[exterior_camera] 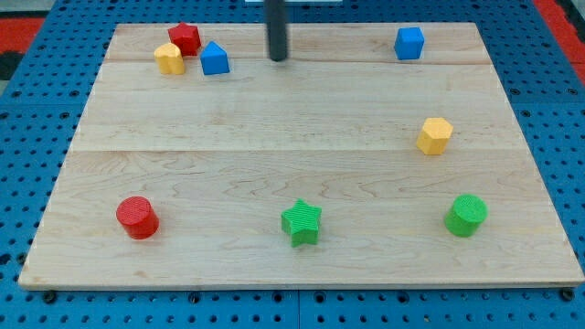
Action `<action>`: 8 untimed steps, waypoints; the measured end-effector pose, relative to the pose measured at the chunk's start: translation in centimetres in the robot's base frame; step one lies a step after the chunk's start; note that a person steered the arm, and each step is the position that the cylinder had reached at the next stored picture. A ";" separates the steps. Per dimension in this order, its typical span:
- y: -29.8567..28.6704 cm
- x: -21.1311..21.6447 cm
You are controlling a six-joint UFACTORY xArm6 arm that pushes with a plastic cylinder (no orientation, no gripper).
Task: Move the blue blocks towards left
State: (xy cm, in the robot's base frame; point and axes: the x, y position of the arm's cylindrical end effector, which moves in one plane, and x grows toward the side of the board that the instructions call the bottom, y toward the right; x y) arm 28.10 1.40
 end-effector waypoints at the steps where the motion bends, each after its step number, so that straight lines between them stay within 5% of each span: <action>1: 12.4 1.9; 2: 20.0 -0.9; 3: 20.4 -4.6; 5: -8.1 -6.5; 7: 2.9 -3.4; 8: -4.5 -2.9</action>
State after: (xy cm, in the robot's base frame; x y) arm 25.18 -3.08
